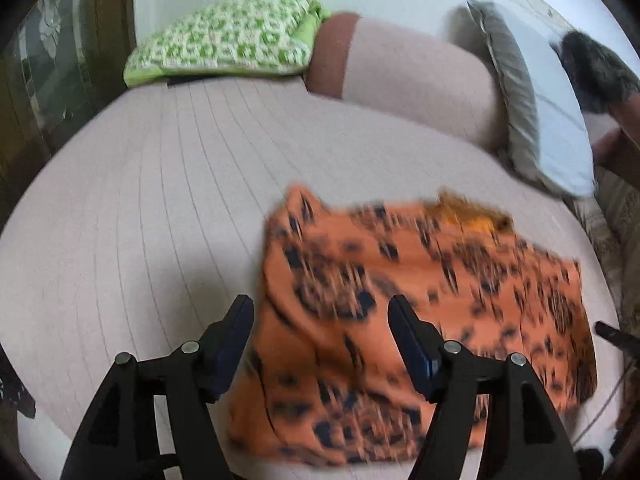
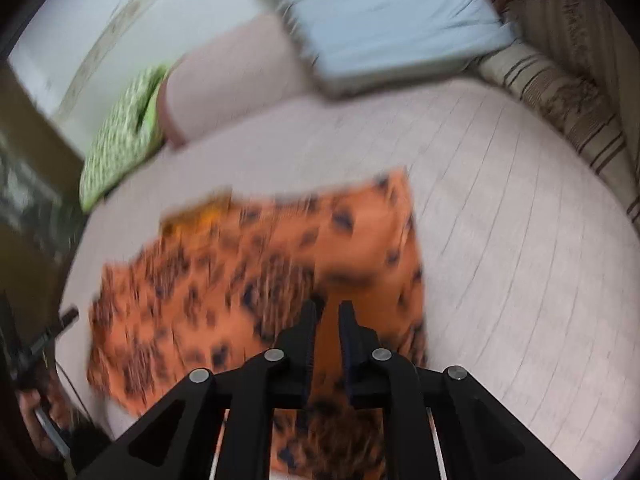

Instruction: Fold small clothes

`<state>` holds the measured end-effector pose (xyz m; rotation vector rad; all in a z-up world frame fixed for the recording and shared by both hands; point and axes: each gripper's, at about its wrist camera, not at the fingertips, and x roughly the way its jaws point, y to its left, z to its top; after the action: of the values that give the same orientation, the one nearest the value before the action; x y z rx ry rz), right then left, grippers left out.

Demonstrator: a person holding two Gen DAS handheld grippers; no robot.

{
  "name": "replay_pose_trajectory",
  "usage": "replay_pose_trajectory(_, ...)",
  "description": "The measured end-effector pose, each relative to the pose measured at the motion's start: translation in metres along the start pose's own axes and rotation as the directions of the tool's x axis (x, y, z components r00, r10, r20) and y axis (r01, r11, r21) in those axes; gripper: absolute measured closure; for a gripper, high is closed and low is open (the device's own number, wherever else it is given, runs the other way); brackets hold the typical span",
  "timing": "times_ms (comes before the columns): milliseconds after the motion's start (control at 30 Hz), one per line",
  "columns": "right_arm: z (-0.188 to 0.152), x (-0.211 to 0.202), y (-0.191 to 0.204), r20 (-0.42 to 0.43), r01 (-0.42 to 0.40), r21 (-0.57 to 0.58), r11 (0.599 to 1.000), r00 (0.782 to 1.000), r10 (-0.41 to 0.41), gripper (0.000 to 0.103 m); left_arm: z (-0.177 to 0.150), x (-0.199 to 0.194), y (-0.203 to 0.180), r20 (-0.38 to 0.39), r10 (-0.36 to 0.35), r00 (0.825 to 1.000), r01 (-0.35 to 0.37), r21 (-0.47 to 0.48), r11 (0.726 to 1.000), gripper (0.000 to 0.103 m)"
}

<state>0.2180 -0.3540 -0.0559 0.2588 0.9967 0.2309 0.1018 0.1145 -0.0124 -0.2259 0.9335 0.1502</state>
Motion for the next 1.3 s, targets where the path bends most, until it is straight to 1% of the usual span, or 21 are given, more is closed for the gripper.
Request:
replay_pose_trajectory(67, -0.016, 0.020, -0.016, -0.088, 0.035, 0.045, 0.998, 0.996, -0.031, 0.089, -0.021, 0.019, -0.002, -0.067, -0.003, 0.998, 0.004, 0.011, 1.000, 0.025)
replay_pose_trajectory(100, -0.021, 0.016, -0.028, -0.045, -0.032, 0.105, 0.994, 0.998, 0.037, 0.089, -0.028, 0.030, -0.003, -0.115, 0.007, 0.993, -0.005, 0.021, 1.000, 0.025)
replay_pose_trajectory(133, -0.022, 0.010, -0.034, -0.031, -0.046, 0.150, 0.988, 0.998, 0.051, 0.089, -0.039, 0.039, -0.004, -0.150, 0.039, 0.988, -0.032, 0.052, 0.998, 0.026)
replay_pose_trajectory(167, -0.023, -0.002, -0.035, -0.029, -0.027, 0.182, 0.983, 0.999, 0.033, 0.089, -0.044, 0.036, -0.007, -0.109, 0.056, 0.992, -0.046, 0.097, 0.994, 0.025)
replay_pose_trajectory(233, -0.024, -0.023, -0.021, 0.002, 0.038, 0.127, 0.991, 0.999, -0.038, 0.089, -0.047, 0.024, -0.013, -0.084, 0.075, 0.994, -0.063, 0.141, 0.988, 0.025)
replay_pose_trajectory(333, -0.033, -0.040, -0.004, 0.050, 0.015, 0.022, 1.000, 0.999, -0.016, 0.088, -0.047, 0.004, -0.016, -0.049, 0.038, 0.998, -0.032, 0.119, 0.992, 0.025)
replay_pose_trajectory(367, -0.040, -0.036, 0.000, 0.024, 0.025, -0.003, 1.000, 0.999, -0.025, 0.086, -0.049, 0.000, -0.016, -0.035, 0.034, 0.999, -0.030, 0.112, 0.993, 0.025)
replay_pose_trajectory(433, -0.050, -0.012, -0.011, -0.074, 0.099, -0.002, 0.995, 0.992, -0.099, 0.070, -0.053, 0.008, -0.013, -0.077, 0.045, 0.996, -0.037, 0.104, 0.994, 0.025)
replay_pose_trajectory(467, -0.053, -0.004, -0.023, -0.109, 0.100, 0.038, 0.994, 0.989, -0.095, 0.069, -0.055, 0.014, -0.010, -0.105, 0.048, 0.993, -0.038, 0.103, 0.994, 0.025)
replay_pose_trajectory(500, -0.054, -0.010, -0.027, -0.079, 0.077, 0.074, 0.994, 0.994, -0.071, 0.069, -0.057, 0.019, -0.007, -0.119, 0.043, 0.992, -0.031, 0.107, 0.994, 0.025)
replay_pose_trajectory(567, -0.051, -0.029, -0.023, -0.046, 0.079, 0.097, 0.992, 0.996, -0.075, 0.068, -0.059, 0.012, -0.007, -0.092, 0.044, 0.995, -0.031, 0.135, 0.990, 0.025)
replay_pose_trajectory(600, -0.049, -0.041, -0.016, -0.017, 0.084, 0.065, 0.994, 0.996, -0.083, 0.060, -0.059, 0.006, -0.008, -0.078, 0.042, 0.996, -0.031, 0.141, 0.990, 0.025)
replay_pose_trajectory(633, -0.049, -0.051, -0.008, 0.017, 0.100, 0.031, 0.994, 0.995, -0.101, 0.042, -0.060, -0.007, -0.010, -0.047, 0.046, 0.998, -0.039, 0.147, 0.988, 0.025)
replay_pose_trajectory(667, -0.050, -0.063, 0.001, 0.065, 0.129, -0.007, 0.992, 0.990, -0.129, 0.037, -0.059, -0.017, -0.012, -0.023, 0.046, 0.999, -0.042, 0.153, 0.987, 0.025)
replay_pose_trajectory(767, -0.058, -0.089, 0.026, 0.160, 0.158, -0.078, 0.984, 0.976, -0.144, 0.036, -0.059, -0.055, -0.009, 0.108, 0.012, 0.994, -0.028, 0.145, 0.989, 0.025)
replay_pose_trajectory(833, -0.071, -0.098, 0.038, 0.192, 0.142, -0.107, 0.984, 0.974, -0.120, 0.033, -0.066, -0.076, 0.011, 0.195, 0.010, 0.981, -0.029, 0.097, 0.995, 0.025)
replay_pose_trajectory(867, -0.076, -0.101, 0.039, 0.197, 0.139, -0.120, 0.983, 0.974, -0.113, 0.033, -0.066, -0.079, 0.023, 0.198, 0.023, 0.980, -0.037, 0.064, 0.997, 0.025)
replay_pose_trajectory(967, -0.087, -0.088, 0.046, 0.178, 0.121, -0.123, 0.985, 0.979, -0.098, 0.033, -0.066, -0.077, 0.068, 0.145, 0.039, 0.989, -0.024, -0.104, 0.994, 0.025)
replay_pose_trajectory(1033, -0.091, -0.076, 0.045, 0.152, 0.108, -0.094, 0.990, 0.984, -0.093, 0.033, -0.065, -0.073, 0.079, 0.117, 0.019, 0.993, -0.002, -0.147, 0.989, 0.025)
replay_pose_trajectory(1167, -0.090, -0.066, 0.043, 0.142, 0.077, -0.083, 0.994, 0.988, -0.065, 0.033, -0.050, -0.060, 0.061, 0.088, -0.019, 0.996, 0.023, -0.051, 0.998, 0.025)
replay_pose_trajectory(1300, -0.085, -0.055, 0.047, 0.161, 0.077, -0.091, 0.993, 0.985, -0.062, 0.033, -0.044, -0.022, 0.055, -0.045, -0.059, 0.997, 0.058, -0.028, 0.998, 0.029)
